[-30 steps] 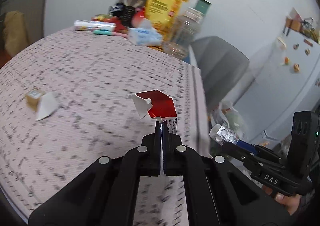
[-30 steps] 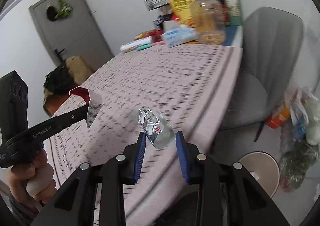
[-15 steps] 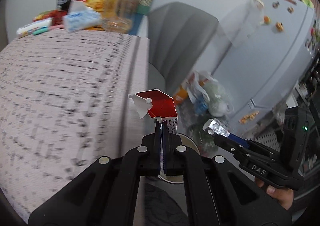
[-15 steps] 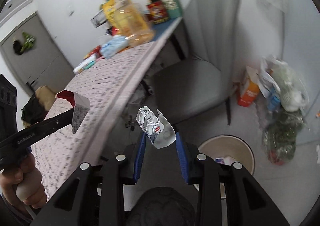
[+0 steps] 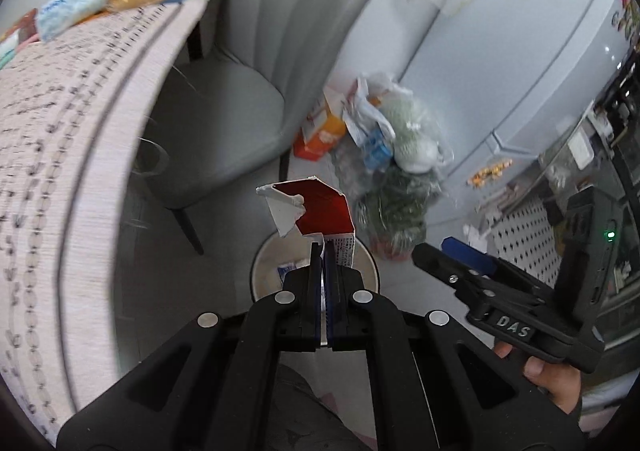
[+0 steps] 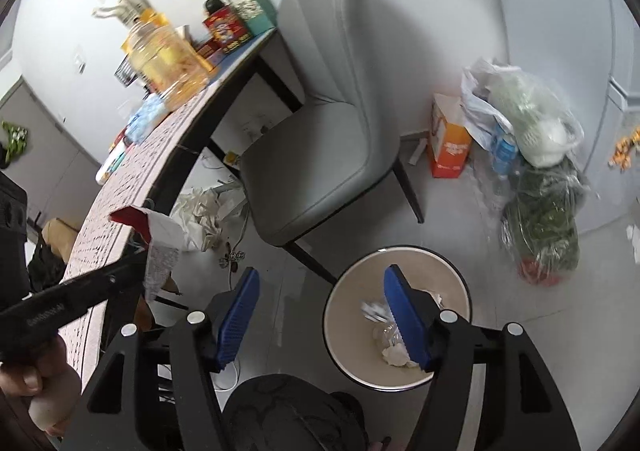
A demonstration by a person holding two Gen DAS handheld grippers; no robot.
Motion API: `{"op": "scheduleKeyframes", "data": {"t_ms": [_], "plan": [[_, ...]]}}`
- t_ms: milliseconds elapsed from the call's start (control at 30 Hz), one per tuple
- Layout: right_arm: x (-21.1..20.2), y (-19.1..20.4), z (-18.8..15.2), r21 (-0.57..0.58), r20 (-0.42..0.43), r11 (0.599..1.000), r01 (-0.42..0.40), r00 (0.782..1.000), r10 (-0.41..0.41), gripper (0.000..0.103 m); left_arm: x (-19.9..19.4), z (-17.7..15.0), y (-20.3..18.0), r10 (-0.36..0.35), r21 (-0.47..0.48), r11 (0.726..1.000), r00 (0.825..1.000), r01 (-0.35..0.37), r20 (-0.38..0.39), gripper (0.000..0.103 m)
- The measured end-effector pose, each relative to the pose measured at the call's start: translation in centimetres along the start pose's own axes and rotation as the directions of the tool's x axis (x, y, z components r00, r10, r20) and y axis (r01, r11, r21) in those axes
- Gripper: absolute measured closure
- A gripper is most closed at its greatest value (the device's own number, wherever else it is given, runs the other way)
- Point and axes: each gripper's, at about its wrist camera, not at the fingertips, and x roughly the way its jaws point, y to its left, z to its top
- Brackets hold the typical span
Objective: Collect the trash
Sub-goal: 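Carry both items to the bin and open the right then left tool, then move both open tools back over the table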
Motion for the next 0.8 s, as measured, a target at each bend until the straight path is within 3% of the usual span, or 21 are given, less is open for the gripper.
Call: {"op": "scheduleKeyframes", "data": {"t_ms": [367,433,467,500,633,800], "plan": [[-2.6,-5.3,-1.3,0.085,0.028,0.996,0.038,0.999,-0.04,0.038,6.4,-0.2,-3.9,-0.036,0.039,0.998,0.99,0.041,-0.135,0.098],[-2.9,-6.1,-1.4,0.102,0.03,0.994,0.046,0.998,-0.049,0.038,7.2,-0.3,-4.3,-0.045,0.036,0.998,0.987,0.051,-0.151,0.084],[-3.0,-6.4,-1.5,0.106,0.03,0.993,0.048,0.998,-0.052,0.038,7.3,-0.4,-4.3,-0.053,0.031,0.998,0.987,0.059,-0.154,0.065],[-3.1,-6.6,-1.6,0.108,0.03,0.993,0.05,0.998,-0.054,0.038,7.3,-0.5,-4.4,-0.06,0.026,0.998,0.987,0.064,-0.147,0.056],[-3.2,-6.9,-1.8,0.109,0.027,0.993,0.048,0.998,-0.051,0.038,6.9,-0.7,-4.2,-0.036,0.026,0.999,0.99,0.04,-0.137,0.055],[-3.1,-5.9,-1.7,0.095,0.027,0.995,0.027,0.999,-0.03,0.038,4.9,-0.2,-3.3,-0.006,0.023,1.0,0.996,0.008,-0.085,0.031]]}}
